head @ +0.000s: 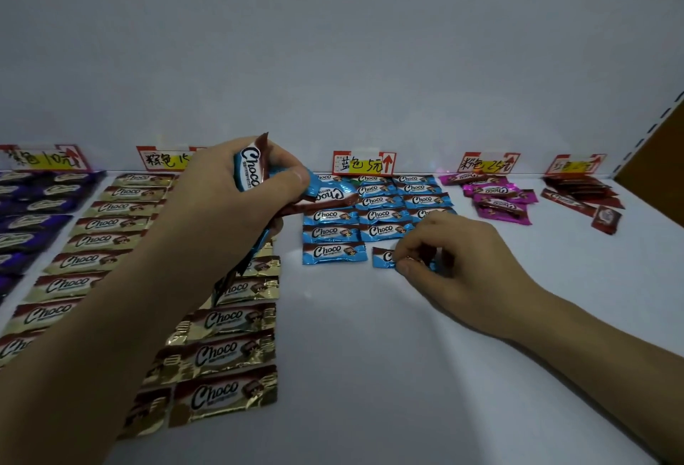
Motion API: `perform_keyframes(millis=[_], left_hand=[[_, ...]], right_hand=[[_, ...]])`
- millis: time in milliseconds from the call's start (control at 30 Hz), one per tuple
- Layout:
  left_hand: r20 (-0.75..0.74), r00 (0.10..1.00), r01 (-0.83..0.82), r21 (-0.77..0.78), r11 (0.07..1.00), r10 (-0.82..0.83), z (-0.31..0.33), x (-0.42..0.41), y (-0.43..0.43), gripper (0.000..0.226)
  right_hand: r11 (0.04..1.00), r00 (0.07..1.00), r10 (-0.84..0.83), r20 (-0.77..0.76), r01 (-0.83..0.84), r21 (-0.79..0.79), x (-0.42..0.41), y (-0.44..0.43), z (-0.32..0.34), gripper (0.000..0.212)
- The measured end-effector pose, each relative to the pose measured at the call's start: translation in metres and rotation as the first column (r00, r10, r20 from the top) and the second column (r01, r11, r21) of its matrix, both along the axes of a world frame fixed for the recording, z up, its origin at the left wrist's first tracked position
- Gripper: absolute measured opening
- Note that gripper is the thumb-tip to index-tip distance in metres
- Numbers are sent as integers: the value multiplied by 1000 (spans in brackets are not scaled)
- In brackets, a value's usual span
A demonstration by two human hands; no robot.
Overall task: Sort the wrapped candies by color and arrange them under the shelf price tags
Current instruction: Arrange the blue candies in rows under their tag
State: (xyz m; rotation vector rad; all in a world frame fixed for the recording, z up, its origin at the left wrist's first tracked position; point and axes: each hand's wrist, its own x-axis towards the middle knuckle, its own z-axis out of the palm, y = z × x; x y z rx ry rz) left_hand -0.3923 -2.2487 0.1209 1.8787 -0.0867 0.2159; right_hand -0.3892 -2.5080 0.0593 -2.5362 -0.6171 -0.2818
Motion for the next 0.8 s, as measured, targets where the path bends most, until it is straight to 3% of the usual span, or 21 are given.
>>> perform_keyframes(millis=[167,533,600,667,700,733,800], left_hand=[[-10,1000,5,-7,1000,-5,-1,1,1,6],[11,998,55,14,998,-55,-6,2,1,8],[-9,998,64,27,998,-64,-6,2,1,8],[-20,996,88,55,995,-87,-5,1,0,5],[-12,994,106,78,991,-106,-5,0,-1,4],[9,992,128,104,986,-130,-6,-3,-3,4],[74,978,179,162,970,-193,-7,-8,-10,8]], right_hand=[[998,993,-43,112,49,-51,1,0,-7,14],[996,989,28,146,-16,-87,3,2,-7,17],[1000,985,-8,175,5,21,3,1,0,16],[957,973,-99,209,35,290,1,1,14,15],[892,985,-92,148,16,452,-1,4,23,15],[813,999,-17,48,-14,583,-3,9,30,16],[714,973,193,-124,-52,699,-11,24,40,22]])
